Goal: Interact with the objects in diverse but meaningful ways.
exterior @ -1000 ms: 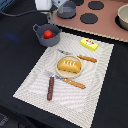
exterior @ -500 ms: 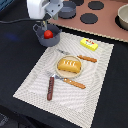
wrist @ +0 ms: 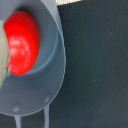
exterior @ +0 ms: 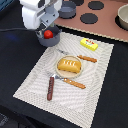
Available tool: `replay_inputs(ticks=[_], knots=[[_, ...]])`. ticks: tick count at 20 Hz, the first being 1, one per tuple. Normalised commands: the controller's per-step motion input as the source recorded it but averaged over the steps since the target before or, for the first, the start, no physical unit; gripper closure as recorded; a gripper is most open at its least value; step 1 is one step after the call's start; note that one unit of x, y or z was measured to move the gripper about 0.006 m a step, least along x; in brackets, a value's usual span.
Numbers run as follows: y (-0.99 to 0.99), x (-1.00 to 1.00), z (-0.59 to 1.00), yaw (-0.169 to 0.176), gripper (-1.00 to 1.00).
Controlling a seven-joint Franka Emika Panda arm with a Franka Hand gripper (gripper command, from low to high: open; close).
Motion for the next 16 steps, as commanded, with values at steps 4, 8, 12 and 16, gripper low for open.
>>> replay_inputs(ticks=[4, 8, 12, 16], knots=[[-0.13, -0.24, -0.28, -0.002, -1.0], [-0.19, -0.27, -0.29, -0.017, -1.0], [-0.2, -0.3, -0.32, -0.021, -1.0], [-0.17, -0.32, -0.33, -0.016, -1.0]])
